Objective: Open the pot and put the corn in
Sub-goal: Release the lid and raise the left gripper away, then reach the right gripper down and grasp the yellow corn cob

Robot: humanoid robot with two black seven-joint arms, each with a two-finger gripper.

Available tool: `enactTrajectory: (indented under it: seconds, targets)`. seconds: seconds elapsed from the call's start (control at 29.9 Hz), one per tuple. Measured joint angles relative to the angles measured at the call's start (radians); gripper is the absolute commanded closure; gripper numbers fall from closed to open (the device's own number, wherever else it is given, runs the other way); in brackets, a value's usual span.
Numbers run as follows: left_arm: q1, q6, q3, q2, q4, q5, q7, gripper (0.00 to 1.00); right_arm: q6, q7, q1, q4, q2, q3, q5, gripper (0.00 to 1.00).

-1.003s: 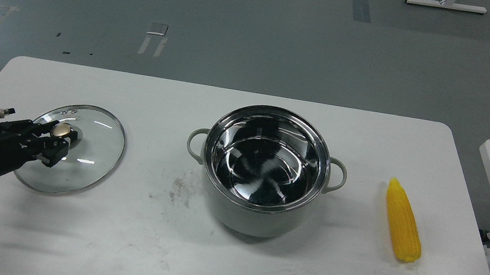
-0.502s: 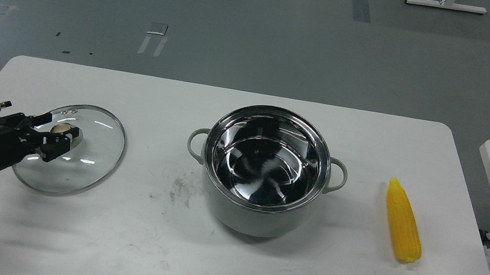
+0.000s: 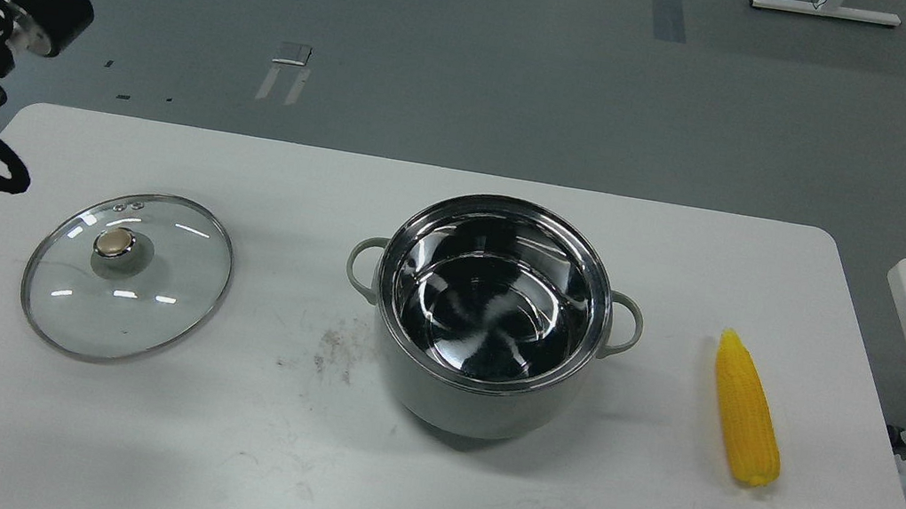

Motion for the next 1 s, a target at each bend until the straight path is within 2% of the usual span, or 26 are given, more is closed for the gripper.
enactTrajectory:
  seconds: [0.17,0.3,0.43,0.54,0.7,1.0]
  targets:
    - [-0.061,-0.174,-0.075,-0.022,0.014,-0.397,0.0,0.03,0.0,0.0,-0.068,0.145,-0.096,-0.062,-0.188,0.0]
    - [-0.06,-0.282,-0.212,-0.094,0.064,-0.514,0.007,0.02,0.0,0.0,-0.14,0.266,-0.121,-0.072,-0.46,0.0]
    - [-0.005,-0.382,-0.397,-0.192,0.117,-0.55,0.094,0.02,0.0,-0.003,-0.247,0.398,-0.12,-0.075,-0.748,0.0]
    - [0.037,-0.435,-0.485,-0.229,0.124,-0.554,0.132,0.02,0.0,-0.004,-0.326,0.464,-0.113,-0.078,-0.908,0.0]
    - [0.078,-0.466,-0.512,-0.269,0.124,-0.548,0.142,0.02,0.0,-0.005,-0.422,0.509,-0.048,-0.12,-1.136,0.0]
    - [0.101,-0.468,-0.517,-0.282,0.111,-0.545,0.136,0.02,0.0,-0.007,-0.457,0.495,0.089,-0.283,-1.449,0.02]
